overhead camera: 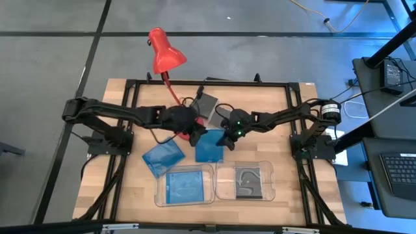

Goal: Pick & place jewel cases by type
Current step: Put the right blue cd case into the left transparent bin

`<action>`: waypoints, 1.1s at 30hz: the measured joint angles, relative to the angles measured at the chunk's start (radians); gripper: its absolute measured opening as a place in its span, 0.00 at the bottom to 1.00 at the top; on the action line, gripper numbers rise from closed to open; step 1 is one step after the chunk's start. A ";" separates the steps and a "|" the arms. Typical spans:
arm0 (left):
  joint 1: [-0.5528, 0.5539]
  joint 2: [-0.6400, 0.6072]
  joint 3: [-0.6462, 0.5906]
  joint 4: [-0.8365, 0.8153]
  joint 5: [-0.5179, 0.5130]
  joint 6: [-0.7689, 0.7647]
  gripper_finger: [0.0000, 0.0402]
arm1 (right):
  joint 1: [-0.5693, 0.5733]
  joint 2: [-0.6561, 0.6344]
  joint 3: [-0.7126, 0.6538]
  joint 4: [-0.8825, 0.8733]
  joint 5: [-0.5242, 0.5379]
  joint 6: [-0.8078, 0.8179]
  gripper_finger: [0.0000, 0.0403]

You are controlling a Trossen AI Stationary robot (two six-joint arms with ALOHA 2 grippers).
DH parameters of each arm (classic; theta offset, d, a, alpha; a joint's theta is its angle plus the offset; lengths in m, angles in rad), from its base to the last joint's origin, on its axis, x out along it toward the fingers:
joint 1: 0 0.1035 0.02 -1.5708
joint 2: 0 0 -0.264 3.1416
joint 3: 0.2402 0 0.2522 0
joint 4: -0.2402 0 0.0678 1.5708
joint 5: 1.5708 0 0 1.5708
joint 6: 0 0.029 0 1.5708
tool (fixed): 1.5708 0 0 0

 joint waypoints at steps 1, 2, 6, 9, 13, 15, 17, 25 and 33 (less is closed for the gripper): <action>-0.010 -0.022 0.000 0.004 -0.022 0.022 0.25 | -0.001 -0.008 0.000 -0.001 0.004 -0.011 0.18; -0.021 -0.044 0.000 0.003 -0.049 0.043 0.25 | -0.003 -0.016 0.000 0.000 0.004 -0.026 0.18; -0.068 -0.118 0.000 0.000 -0.171 0.104 0.25 | -0.003 -0.050 0.000 0.014 0.015 -0.078 0.15; -0.092 -0.154 0.001 -0.005 -0.243 0.120 0.25 | -0.003 -0.080 0.000 0.022 0.026 -0.109 0.13; -0.123 -0.165 0.001 -0.010 -0.302 0.127 0.25 | -0.003 -0.117 0.000 0.028 0.040 -0.146 0.11; -0.138 -0.165 0.001 -0.019 -0.323 0.132 0.25 | -0.003 -0.138 0.000 0.032 0.053 -0.159 0.11; -0.159 -0.165 0.001 -0.026 -0.339 0.149 0.25 | -0.003 -0.164 0.000 0.026 0.055 -0.161 0.11; -0.283 -0.200 0.001 -0.059 -0.585 0.249 0.25 | -0.003 -0.359 0.000 -0.064 0.096 -0.262 0.11; -0.344 -0.202 0.001 -0.137 -0.666 0.247 0.25 | -0.002 -0.558 0.000 -0.231 0.227 -0.342 0.11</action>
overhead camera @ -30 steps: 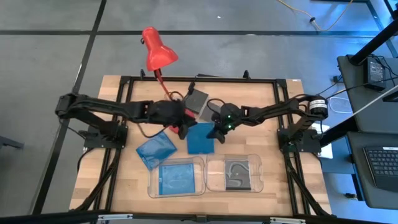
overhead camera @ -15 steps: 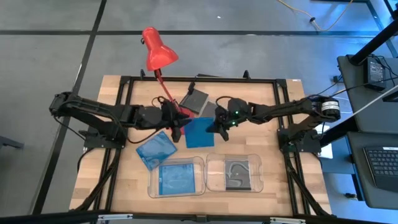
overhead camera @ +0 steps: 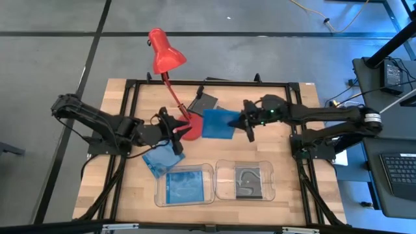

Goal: Pick & place jewel cases by type
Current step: Put the right blue cd case into the left transparent bin

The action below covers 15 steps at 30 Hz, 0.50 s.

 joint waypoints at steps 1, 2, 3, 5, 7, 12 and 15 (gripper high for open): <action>-0.002 0.009 0.000 -0.001 0.001 0.011 0.25 | 0.004 -0.017 0.000 -0.003 0.005 0.001 0.11; -0.003 0.017 0.000 -0.002 0.003 0.017 0.25 | 0.008 -0.035 0.000 -0.013 0.006 0.001 0.11; -0.003 0.027 0.000 0.000 0.002 0.018 0.25 | 0.013 -0.050 0.000 -0.023 0.007 0.001 0.11; 0.000 0.041 0.000 -0.001 0.000 0.011 0.25 | 0.027 -0.078 0.000 -0.036 0.009 0.000 0.11; 0.007 0.058 0.000 0.005 -0.004 -0.014 0.25 | 0.041 -0.101 0.000 -0.046 0.009 0.000 0.11; 0.027 0.089 0.000 0.017 0.024 -0.057 0.27 | 0.067 -0.138 0.000 -0.046 0.008 -0.001 0.11; 0.034 0.105 0.000 0.036 0.029 -0.086 0.33 | 0.072 -0.151 0.000 -0.041 0.013 -0.010 0.11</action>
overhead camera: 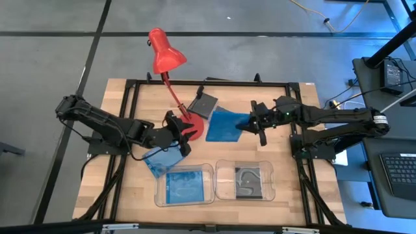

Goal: Pick & place jewel cases by type
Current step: Put the right blue cd case into the left transparent bin

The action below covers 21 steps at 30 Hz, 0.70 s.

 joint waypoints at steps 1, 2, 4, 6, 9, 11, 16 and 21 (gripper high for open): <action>0.001 0.003 0.000 0.005 0.007 0.000 0.36 | 0.000 -0.003 0.000 0.004 0.010 -0.012 0.11; 0.002 0.005 0.000 0.006 0.020 0.001 0.39 | 0.000 -0.005 0.000 0.006 0.020 -0.017 0.11; 0.005 0.007 0.000 0.014 0.079 0.035 0.44 | 0.000 -0.005 0.000 0.027 0.050 -0.019 0.11; 0.005 0.007 0.000 0.031 0.128 0.044 0.49 | -0.001 -0.005 0.000 0.054 0.062 -0.030 0.11; -0.004 0.007 0.000 0.077 0.120 0.068 0.52 | -0.001 -0.014 0.000 0.126 0.064 -0.061 0.12; -0.009 0.007 0.000 0.114 0.106 0.111 0.53 | 0.000 -0.025 0.000 0.178 0.062 -0.090 0.11; -0.008 0.007 0.000 0.257 0.144 0.208 0.52 | 0.000 -0.035 0.000 0.359 -0.029 -0.112 0.11; -0.008 0.007 0.000 0.460 0.242 0.398 0.51 | 0.006 -0.026 0.000 0.490 -0.120 -0.090 0.11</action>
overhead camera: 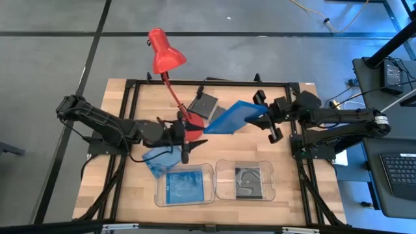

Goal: Pick & place jewel cases by type
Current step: Put the right blue cd case into the left transparent bin

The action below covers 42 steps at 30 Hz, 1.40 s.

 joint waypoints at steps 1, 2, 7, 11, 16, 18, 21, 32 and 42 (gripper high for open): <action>0.000 0.000 0.000 0.035 0.023 0.040 0.51 | 0.005 0.004 0.000 0.014 0.000 0.000 0.11; 0.000 0.000 0.000 0.071 0.044 0.079 0.51 | 0.010 0.007 0.000 0.028 0.002 -0.001 0.11; 0.000 0.000 0.000 0.171 0.083 0.230 0.51 | 0.050 0.041 0.000 0.136 0.001 -0.004 0.11; 0.002 0.000 0.000 0.193 0.083 0.238 0.51 | 0.080 0.087 0.000 0.230 0.007 -0.039 0.11; 0.002 0.000 0.000 0.225 0.120 0.238 0.51 | 0.116 0.170 0.000 0.361 0.081 -0.111 0.11; 0.002 0.003 0.000 0.262 0.141 0.238 0.51 | 0.125 0.206 0.000 0.421 0.086 -0.128 0.11; 0.002 0.012 0.000 0.305 0.145 0.260 0.51 | 0.134 0.250 0.000 0.481 0.087 -0.137 0.11; -0.001 0.046 0.000 0.365 0.143 0.307 0.42 | 0.134 0.320 0.000 0.507 0.087 -0.133 0.11; -0.002 0.043 0.000 0.368 0.124 0.309 0.14 | 0.134 0.319 0.000 0.518 0.088 -0.142 0.11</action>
